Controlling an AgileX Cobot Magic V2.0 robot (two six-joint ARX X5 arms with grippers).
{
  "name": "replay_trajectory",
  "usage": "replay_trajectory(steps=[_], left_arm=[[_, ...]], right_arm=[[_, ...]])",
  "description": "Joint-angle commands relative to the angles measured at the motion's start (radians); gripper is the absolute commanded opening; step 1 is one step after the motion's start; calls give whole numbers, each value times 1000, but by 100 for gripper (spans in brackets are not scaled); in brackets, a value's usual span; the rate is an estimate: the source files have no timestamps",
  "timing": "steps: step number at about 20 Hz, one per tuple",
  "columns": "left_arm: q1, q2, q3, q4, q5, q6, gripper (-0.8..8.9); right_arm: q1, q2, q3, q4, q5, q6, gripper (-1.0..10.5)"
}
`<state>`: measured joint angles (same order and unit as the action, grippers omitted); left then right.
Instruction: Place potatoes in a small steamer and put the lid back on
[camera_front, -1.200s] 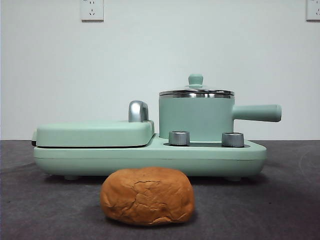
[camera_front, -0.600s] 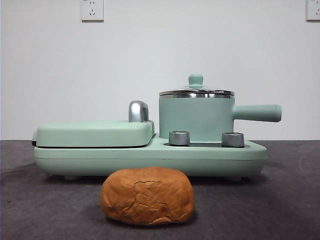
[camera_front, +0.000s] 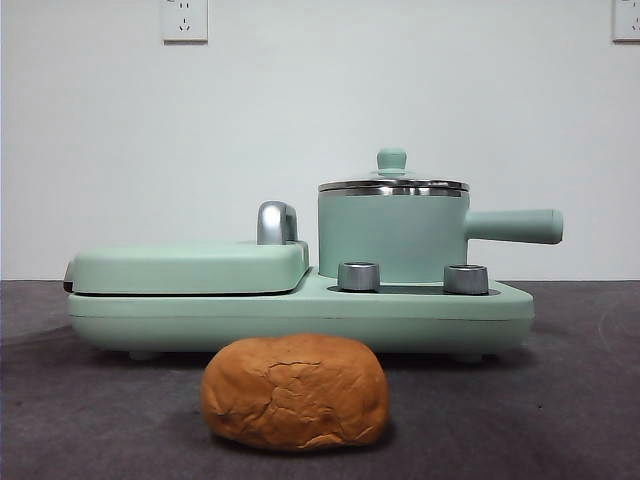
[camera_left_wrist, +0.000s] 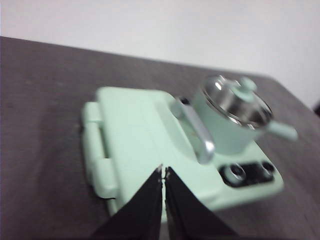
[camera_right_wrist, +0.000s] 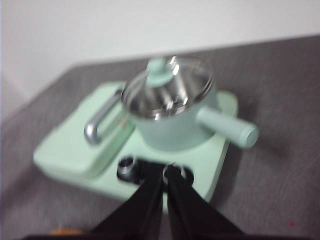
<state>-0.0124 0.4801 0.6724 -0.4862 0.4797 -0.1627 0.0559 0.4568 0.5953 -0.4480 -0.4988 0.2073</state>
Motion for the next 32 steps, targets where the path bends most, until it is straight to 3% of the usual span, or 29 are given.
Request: replay_trajectory(steps=[1, 5, 11, 15, 17, 20, 25, 32], left_arm=[[-21, 50, 51, -24, 21, 153, 8], [-69, 120, 100, -74, 21, 317, 7], [-151, 193, 134, -101, 17, 620, 17], [-190, 217, 135, -95, 15, 729, 175], [-201, 223, 135, -89, 15, 731, 231], [-211, 226, 135, -80, 15, 731, 231], [-212, 230, 135, -38, 13, 711, 225], [-246, 313, 135, 110, -47, 600, 226]], right_arm=[[1, 61, 40, -40, -14, -176, 13], [4, 126, 80, -89, -14, -343, 13], [69, 165, 114, -93, 57, -515, 14], [124, 169, 122, -111, 146, -628, 97], [143, 169, 122, -122, 189, -642, 172], [154, 169, 122, -133, 217, -641, 243], [156, 169, 122, -129, 217, -636, 243], [156, 169, 122, -129, 216, -594, 242]])
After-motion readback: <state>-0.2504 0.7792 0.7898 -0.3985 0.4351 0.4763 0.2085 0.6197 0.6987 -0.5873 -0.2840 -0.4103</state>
